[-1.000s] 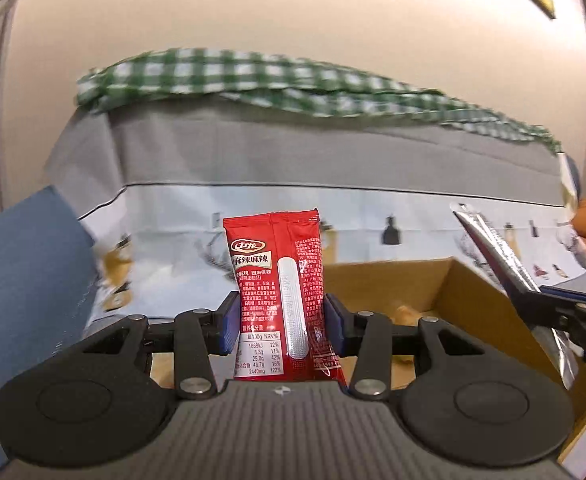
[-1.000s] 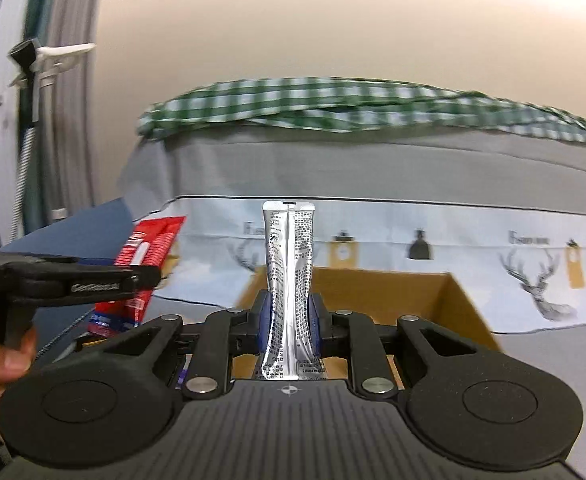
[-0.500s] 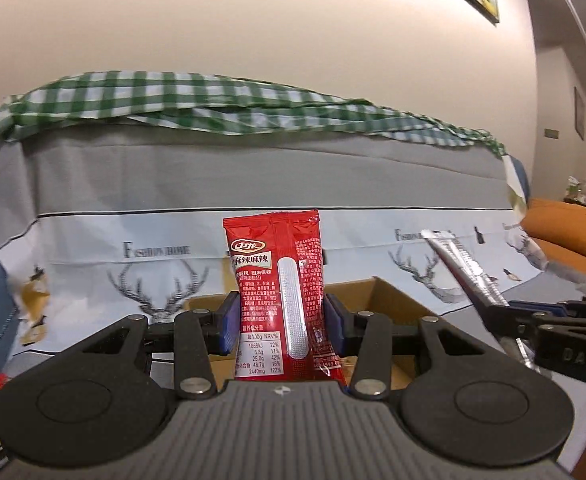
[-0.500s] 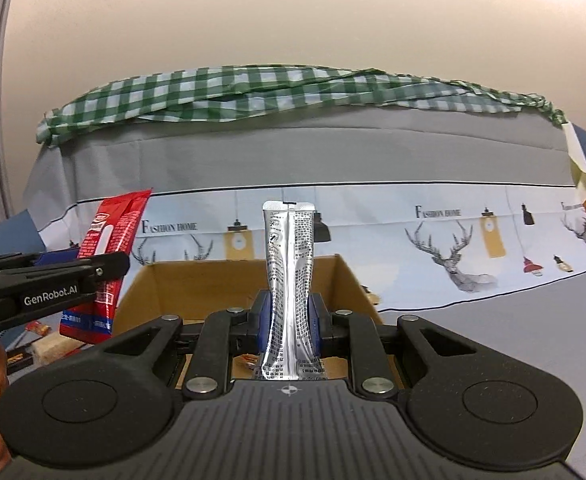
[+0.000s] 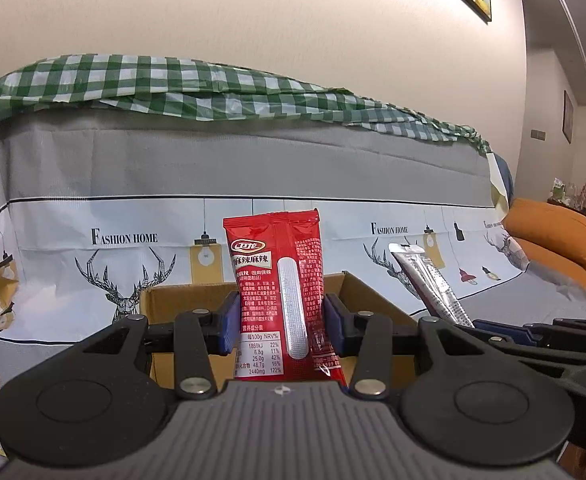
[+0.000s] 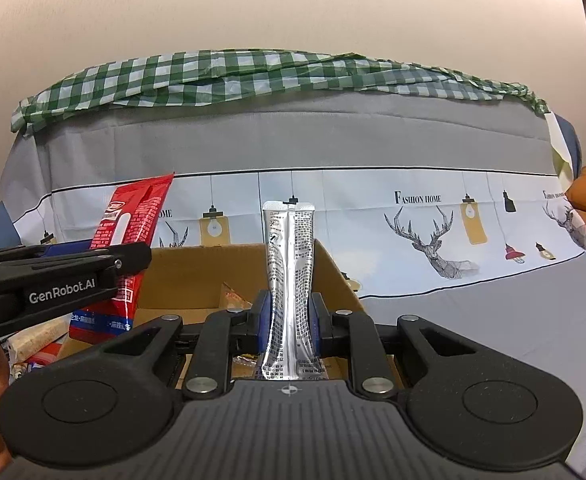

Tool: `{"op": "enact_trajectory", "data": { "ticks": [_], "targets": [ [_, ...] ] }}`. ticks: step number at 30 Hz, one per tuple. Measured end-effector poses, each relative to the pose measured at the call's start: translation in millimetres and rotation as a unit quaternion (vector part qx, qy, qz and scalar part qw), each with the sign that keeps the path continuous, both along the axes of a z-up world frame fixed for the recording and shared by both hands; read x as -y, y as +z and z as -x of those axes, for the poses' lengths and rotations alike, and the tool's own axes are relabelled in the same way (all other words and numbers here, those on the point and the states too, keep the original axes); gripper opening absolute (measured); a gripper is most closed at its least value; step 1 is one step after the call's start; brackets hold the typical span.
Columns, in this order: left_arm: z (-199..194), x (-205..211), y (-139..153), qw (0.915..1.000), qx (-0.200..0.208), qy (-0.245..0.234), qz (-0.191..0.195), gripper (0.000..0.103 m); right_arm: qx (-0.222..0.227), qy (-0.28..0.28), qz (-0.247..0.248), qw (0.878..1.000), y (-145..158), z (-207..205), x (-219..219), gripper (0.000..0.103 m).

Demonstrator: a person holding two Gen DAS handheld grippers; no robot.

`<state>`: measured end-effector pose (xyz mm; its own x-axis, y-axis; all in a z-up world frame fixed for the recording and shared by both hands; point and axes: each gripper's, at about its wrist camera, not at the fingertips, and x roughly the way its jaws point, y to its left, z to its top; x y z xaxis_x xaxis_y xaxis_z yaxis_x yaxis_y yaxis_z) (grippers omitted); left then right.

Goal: Organize snacks
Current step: 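Carry red bag with left gripper while right gripper carries silver pack over box, then open left gripper over box while right gripper releases silver pack into box, then move both open grippers back to the snack pile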

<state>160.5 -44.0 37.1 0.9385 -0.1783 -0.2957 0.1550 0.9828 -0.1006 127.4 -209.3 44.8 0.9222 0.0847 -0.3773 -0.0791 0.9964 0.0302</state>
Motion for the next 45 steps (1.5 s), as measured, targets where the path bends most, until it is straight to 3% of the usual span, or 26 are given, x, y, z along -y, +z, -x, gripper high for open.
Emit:
{"op": "enact_trajectory", "data": {
  "ticks": [21, 22, 24, 25, 27, 30, 34, 38, 41, 42, 45],
  "targets": [
    [1.8, -5.1, 3.2, 0.9999, -0.002, 0.004, 0.014, 0.05, 0.001, -0.001, 0.003, 1.0, -1.8, -1.4, -8.2, 0.022],
    [0.6, -5.7, 3.3, 0.9999, -0.005, 0.005, 0.016, 0.054, -0.006, 0.002, 0.002, 1.0, -3.0, -2.9, -8.5, 0.023],
    [-1.9, -7.6, 2.3, 0.9997, -0.013, 0.0, 0.019, 0.078, -0.021, 0.008, 0.004, 1.0, -5.8, -5.5, -11.6, 0.029],
    [-1.6, -8.8, 2.2, 0.9998, -0.012, 0.002, 0.019, 0.078, -0.022, 0.01, 0.008, 1.0, -6.4, -5.7, -13.3, 0.032],
    [-0.8, -10.9, 3.7, 0.9998, -0.005, 0.009, 0.015, 0.078, -0.021, 0.015, 0.009, 1.0, -6.1, -4.6, -15.6, 0.05],
    [1.2, -15.6, 4.4, 0.9998, 0.003, 0.016, 0.01, 0.077, -0.025, 0.02, 0.01, 0.999, -6.8, -4.5, -18.8, 0.056],
    [3.6, -26.0, 3.9, 0.9996, 0.01, 0.023, 0.014, 0.065, -0.033, 0.027, 0.01, 0.999, -8.7, -4.9, -23.7, 0.057],
    [10.3, -41.6, 2.8, 0.9994, 0.004, 0.032, 0.011, 0.043, -0.04, 0.037, 0.01, 0.998, -10.6, -3.2, -31.8, 0.057],
    [20.5, -53.9, 3.2, 0.9979, 0.007, 0.061, -0.021, 0.035, -0.043, 0.045, 0.008, 0.998, -11.8, -1.0, -39.5, 0.057],
    [23.7, -61.3, 3.0, 0.9973, 0.001, 0.07, -0.023, 0.03, -0.043, 0.048, 0.006, 0.998, -12.0, 0.2, -42.7, 0.057],
    [28.8, -82.8, 1.7, 0.9966, -0.03, 0.073, -0.022, 0.027, -0.043, 0.055, 0.0, 0.998, -12.0, 4.3, -52.1, 0.057]
  ]
}}
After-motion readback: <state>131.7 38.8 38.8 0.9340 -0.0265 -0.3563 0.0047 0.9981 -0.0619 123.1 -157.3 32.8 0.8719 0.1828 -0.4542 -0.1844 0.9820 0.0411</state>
